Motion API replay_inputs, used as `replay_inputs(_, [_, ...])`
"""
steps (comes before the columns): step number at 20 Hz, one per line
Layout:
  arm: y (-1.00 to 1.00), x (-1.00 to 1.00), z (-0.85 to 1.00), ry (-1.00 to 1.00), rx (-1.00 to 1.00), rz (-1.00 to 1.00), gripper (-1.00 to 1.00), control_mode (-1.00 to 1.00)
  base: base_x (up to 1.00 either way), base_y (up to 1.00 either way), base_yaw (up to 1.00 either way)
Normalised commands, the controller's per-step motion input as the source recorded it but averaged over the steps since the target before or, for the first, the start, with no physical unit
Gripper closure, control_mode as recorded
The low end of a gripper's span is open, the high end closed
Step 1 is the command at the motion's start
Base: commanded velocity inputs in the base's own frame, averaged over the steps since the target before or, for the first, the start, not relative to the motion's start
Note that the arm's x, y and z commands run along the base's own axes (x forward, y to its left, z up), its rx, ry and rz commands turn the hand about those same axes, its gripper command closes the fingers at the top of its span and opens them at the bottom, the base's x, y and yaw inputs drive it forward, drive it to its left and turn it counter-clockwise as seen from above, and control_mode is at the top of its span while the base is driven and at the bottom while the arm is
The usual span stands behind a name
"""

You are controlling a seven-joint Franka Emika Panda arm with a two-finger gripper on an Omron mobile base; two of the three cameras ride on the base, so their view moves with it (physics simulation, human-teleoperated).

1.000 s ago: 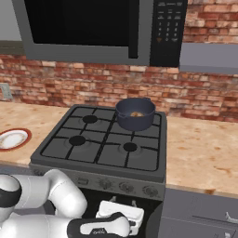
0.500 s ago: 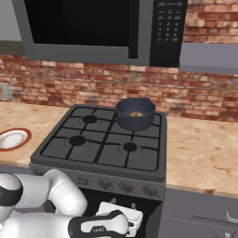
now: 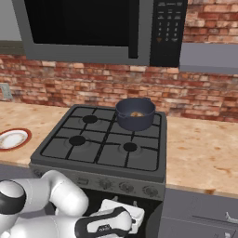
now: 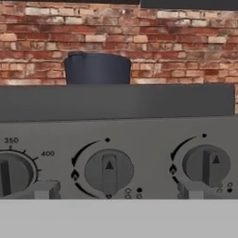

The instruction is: Retrieve the frozen meat and place it in the pot on a burner. Then turn the burner on.

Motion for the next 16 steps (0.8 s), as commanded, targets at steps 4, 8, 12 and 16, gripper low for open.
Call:
replay_inputs(4, [0.13, 0.21, -0.04, -0.03, 0.0, 0.0, -1.0, -1.0, 0.0, 0.0, 0.0])
replay_inputs(8, [0.14, 0.15, -0.12, -0.08, 0.0, 0.0, -1.0, -1.0, 0.0, 0.0, 0.0])
replay_inputs(12, [0.0, 0.06, -0.16, 0.0, 0.0, 0.0, -1.0, -1.0, 0.0, 0.0, 0.0])
replay_inputs(16, [0.0, 0.31, -0.11, 0.0, 0.0, 0.0, -1.0, -1.0, 0.0, 0.0, 0.0])
